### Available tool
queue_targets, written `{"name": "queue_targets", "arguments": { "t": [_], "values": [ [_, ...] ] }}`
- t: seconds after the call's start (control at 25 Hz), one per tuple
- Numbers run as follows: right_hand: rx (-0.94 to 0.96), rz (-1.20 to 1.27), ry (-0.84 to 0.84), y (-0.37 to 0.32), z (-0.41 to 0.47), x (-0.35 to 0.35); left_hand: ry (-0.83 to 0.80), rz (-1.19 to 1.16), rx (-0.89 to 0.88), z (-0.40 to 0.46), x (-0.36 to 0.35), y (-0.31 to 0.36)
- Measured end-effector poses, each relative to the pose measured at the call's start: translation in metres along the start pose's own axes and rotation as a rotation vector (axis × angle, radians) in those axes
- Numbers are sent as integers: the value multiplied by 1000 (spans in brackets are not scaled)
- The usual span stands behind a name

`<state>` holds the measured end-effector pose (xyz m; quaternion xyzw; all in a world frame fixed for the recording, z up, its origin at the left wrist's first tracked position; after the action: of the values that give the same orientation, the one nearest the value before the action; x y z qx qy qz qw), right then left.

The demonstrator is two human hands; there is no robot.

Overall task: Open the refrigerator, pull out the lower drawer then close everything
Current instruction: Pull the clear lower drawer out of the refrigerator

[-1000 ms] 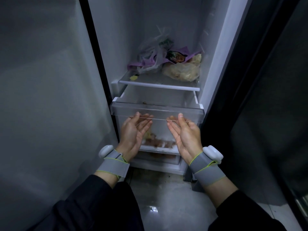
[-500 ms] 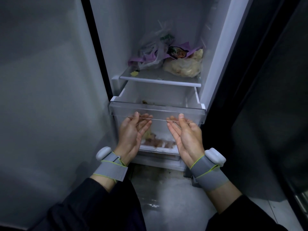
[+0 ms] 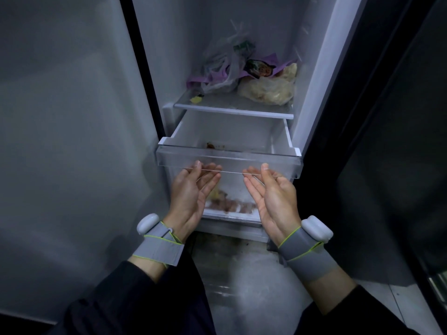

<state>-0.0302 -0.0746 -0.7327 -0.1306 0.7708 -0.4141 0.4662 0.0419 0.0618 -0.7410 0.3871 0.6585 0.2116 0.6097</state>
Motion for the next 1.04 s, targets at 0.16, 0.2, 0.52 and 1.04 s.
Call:
{"name": "queue_targets", "arguments": {
  "t": [0.16, 0.2, 0.52, 1.04],
  "values": [
    [3, 3, 4, 0, -6, 3, 2, 3, -10, -6, 2, -2],
    [2, 3, 5, 0, -7, 4, 2, 1, -11, -8, 3, -2],
    [8, -13, -6, 2, -18, 7, 4, -10, -20, -19, 8, -2],
    [5, -20, 7, 2, -29, 9, 7, 4, -36, -29, 11, -1]
  ]
}}
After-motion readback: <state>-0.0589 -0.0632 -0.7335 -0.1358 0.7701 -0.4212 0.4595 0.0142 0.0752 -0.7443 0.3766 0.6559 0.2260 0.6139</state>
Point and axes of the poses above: each hand's wrist, its own z-axis towards the middle knuckle, its own x-axis out of the back of the hand, y = z × x, the point moved 3 cm from there along z, towards the middle knuckle
